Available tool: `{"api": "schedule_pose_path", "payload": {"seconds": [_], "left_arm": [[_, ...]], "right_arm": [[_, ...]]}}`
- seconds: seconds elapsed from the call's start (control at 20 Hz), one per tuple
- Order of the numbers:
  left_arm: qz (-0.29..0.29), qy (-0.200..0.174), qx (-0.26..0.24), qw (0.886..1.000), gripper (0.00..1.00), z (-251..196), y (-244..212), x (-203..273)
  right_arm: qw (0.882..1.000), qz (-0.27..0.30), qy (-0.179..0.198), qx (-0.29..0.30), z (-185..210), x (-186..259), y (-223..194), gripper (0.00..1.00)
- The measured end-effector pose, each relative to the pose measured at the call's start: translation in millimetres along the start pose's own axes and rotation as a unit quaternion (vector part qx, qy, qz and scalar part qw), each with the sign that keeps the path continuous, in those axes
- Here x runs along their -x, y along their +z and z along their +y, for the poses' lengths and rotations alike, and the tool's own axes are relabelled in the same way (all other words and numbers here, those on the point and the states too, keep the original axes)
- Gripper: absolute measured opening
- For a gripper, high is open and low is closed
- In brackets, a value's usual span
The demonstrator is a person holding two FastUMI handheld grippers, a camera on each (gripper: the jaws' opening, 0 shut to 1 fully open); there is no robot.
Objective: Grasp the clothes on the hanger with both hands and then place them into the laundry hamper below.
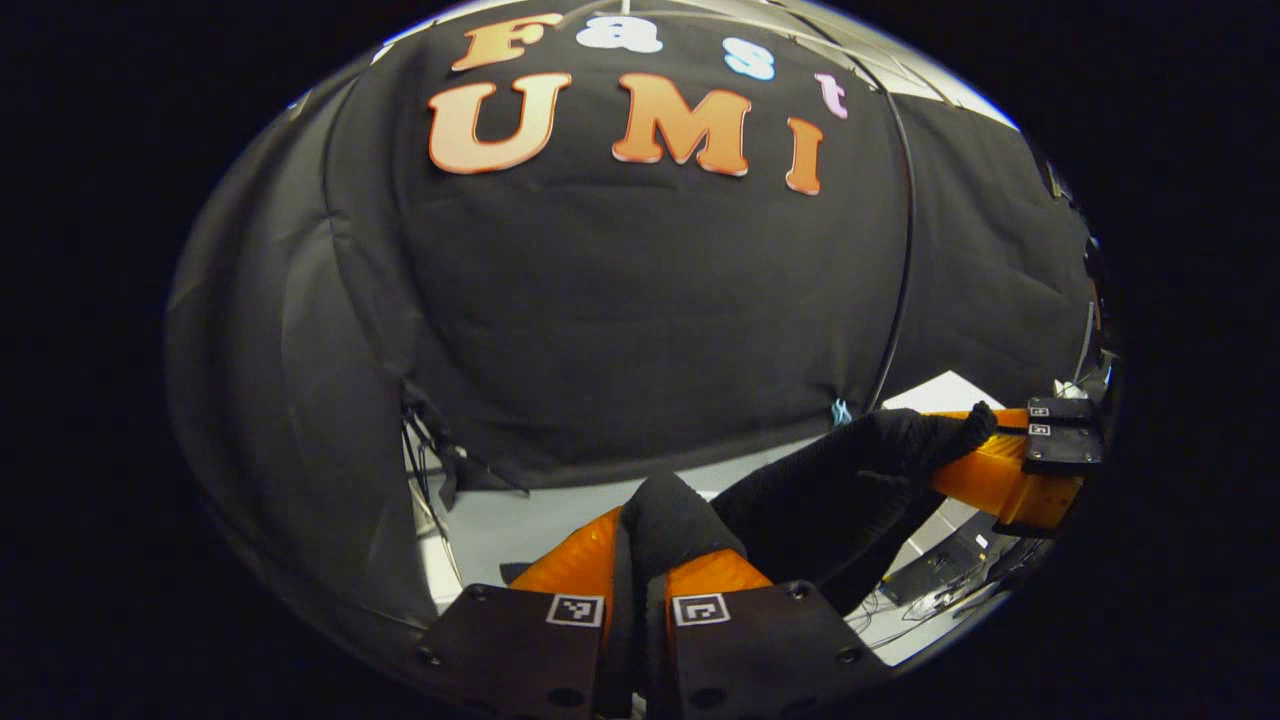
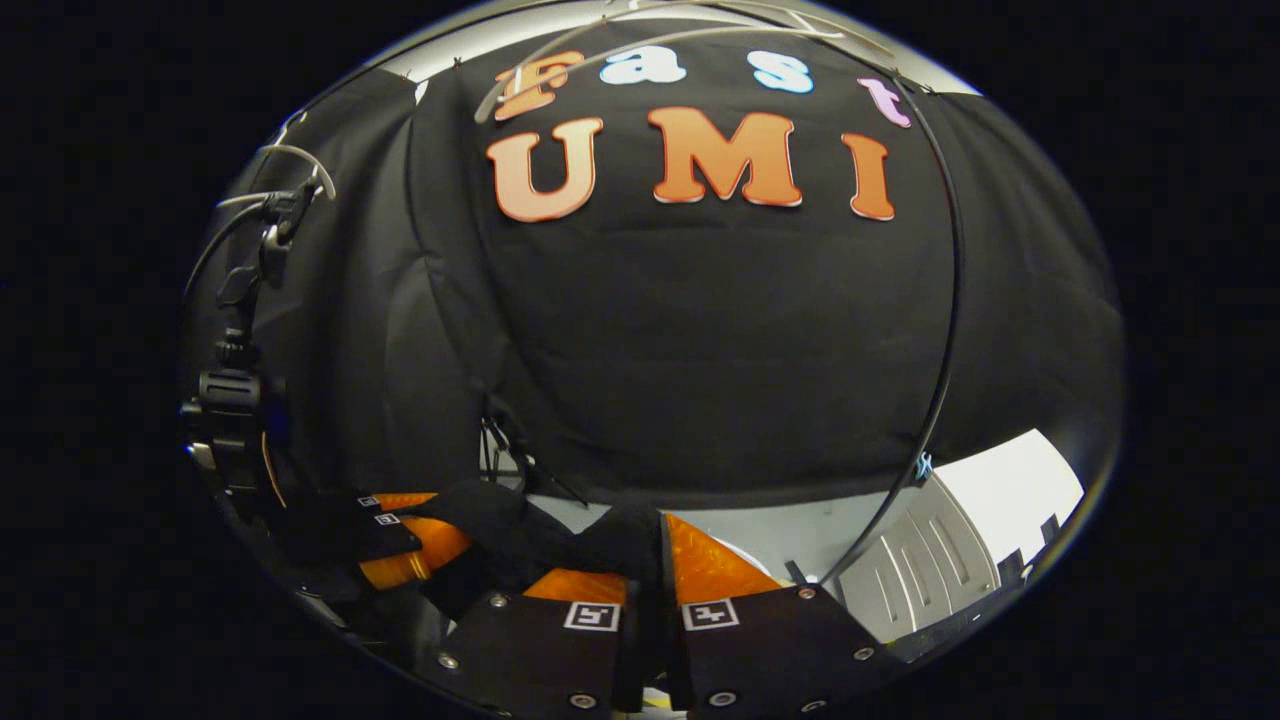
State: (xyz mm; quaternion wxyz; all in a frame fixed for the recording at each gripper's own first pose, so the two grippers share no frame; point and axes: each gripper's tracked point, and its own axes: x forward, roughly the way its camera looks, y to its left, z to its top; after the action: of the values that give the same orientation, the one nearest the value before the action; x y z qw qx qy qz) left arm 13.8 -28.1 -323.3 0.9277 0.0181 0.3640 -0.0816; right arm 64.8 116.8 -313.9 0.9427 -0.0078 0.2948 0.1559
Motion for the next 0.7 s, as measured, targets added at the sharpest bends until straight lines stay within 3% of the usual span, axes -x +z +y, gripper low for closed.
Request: {"api": "schedule_pose_path", "payload": {"seconds": [0.15,0.3,0.4,0.5,0.55,0.7], "left_arm": [[0.053,0.010,-0.002,0.999,0.15,-4.1,-45.5,-12.8],[0.071,0.006,-0.003,0.997,0.20,-1.5,-64.8,-22.9],[0.091,-0.003,0.004,0.996,0.17,-3.8,-81.4,-26.7],[0.126,-0.012,0.007,0.992,0.33,-6.1,-106.2,-28.9],[0.142,-0.017,0.006,0.990,0.42,-6.8,-117.9,-28.7],[0.154,-0.002,-0.010,0.988,0.79,7.4,-135.1,-29.8]], "right_arm": [[0.997,0.070,0.001,-0.014,-0.1,-17.0,-49.6,0.10],[0.995,0.098,0.002,-0.007,3.7,-23.2,-75.6,0.13],[0.993,0.114,0.000,-0.005,2.7,-24.0,-92.6,0.13],[0.990,0.138,0.004,-0.015,6.0,-24.0,-111.7,0.14],[0.989,0.143,0.009,-0.024,9.7,-25.4,-117.0,0.24],[0.986,0.166,0.001,-0.024,6.7,-32.8,-132.1,0.72]]}}
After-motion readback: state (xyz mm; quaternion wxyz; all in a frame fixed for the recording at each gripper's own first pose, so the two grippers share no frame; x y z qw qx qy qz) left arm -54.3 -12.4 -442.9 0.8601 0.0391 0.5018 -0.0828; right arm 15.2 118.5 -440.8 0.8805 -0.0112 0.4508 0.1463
